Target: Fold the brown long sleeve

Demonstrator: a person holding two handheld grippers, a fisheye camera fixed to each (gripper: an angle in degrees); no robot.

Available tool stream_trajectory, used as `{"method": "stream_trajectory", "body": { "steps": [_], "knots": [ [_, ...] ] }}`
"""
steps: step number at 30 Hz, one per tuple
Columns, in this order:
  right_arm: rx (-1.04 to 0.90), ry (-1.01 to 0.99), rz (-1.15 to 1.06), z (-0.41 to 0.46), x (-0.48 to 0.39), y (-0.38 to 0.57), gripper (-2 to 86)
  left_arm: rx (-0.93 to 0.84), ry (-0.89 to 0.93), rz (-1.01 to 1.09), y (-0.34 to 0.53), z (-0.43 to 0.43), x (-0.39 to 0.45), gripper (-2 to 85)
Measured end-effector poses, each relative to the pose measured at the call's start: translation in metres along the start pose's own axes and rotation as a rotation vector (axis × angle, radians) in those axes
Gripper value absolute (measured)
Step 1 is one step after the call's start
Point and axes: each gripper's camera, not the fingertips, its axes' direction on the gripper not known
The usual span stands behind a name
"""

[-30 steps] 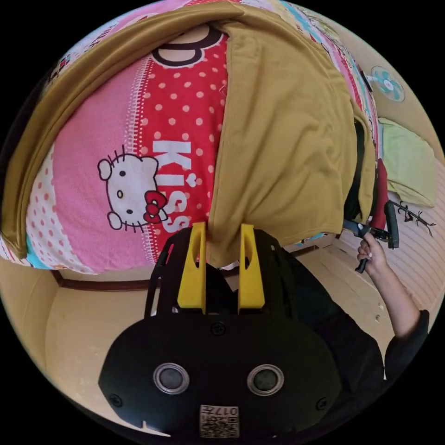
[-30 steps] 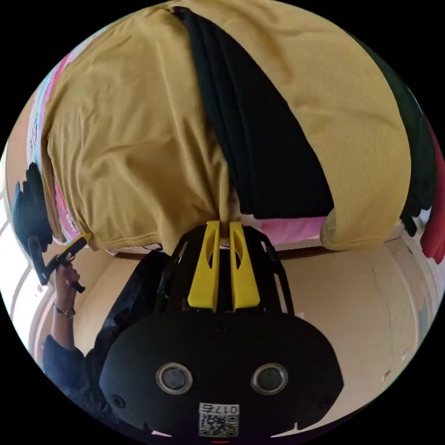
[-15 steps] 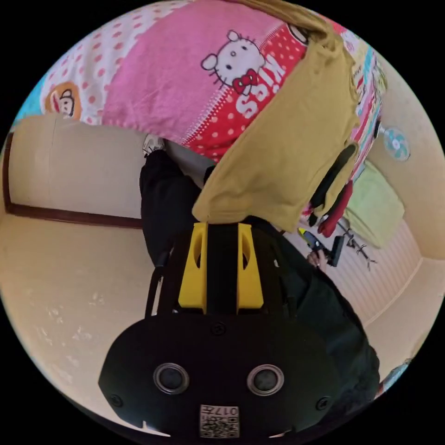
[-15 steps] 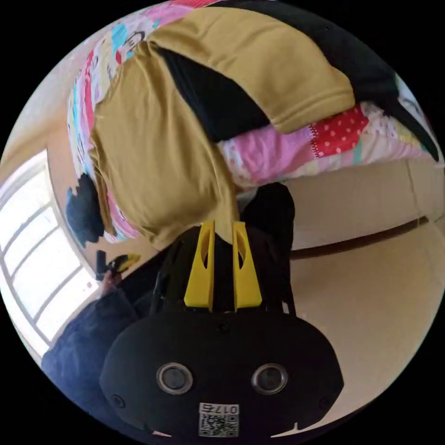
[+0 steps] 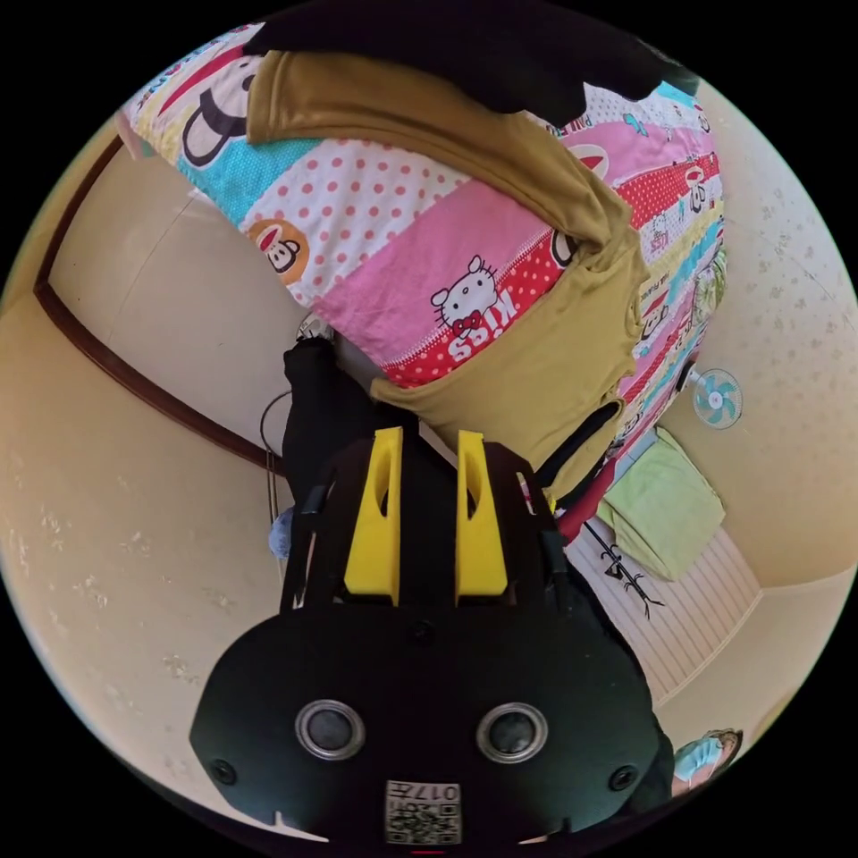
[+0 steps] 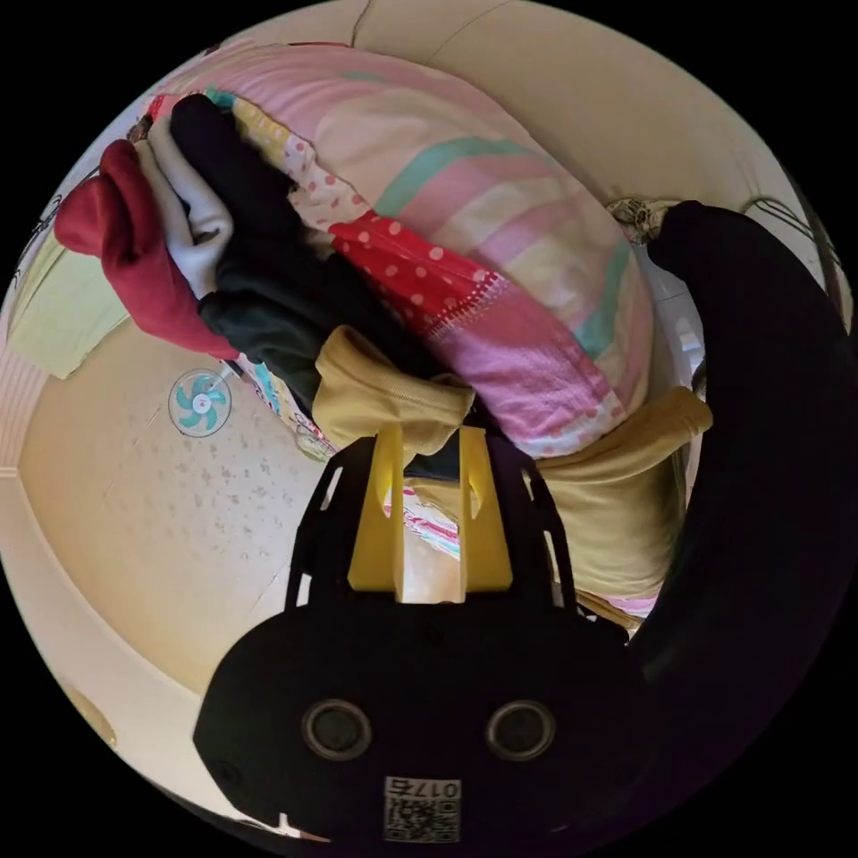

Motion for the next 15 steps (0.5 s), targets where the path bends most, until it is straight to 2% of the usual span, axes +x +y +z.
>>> {"method": "stream_trajectory", "body": {
  "steps": [2, 5, 11, 15],
  "knots": [
    [0.006, -0.023, -0.006, -0.002, 0.01, 0.001, 12.6, 0.001, 0.018, -0.017, -0.003, -0.006, -0.006, 9.8],
    [0.071, -0.169, -0.029, -0.011, 0.027, -0.006, 11.5, 0.033, 0.097, -0.069, -0.006, -0.015, -0.018, 9.8],
    [0.056, -0.163, 0.001, -0.046, 0.034, -0.011, 4.5, 0.101, 0.321, -0.183, -0.015, -0.027, -0.05, 9.8],
    [0.0, -0.416, -0.177, -0.077, -0.013, -0.009, 3.5, 0.206, 0.497, -0.204, -0.021, -0.03, -0.071, 10.3]
  ]
}}
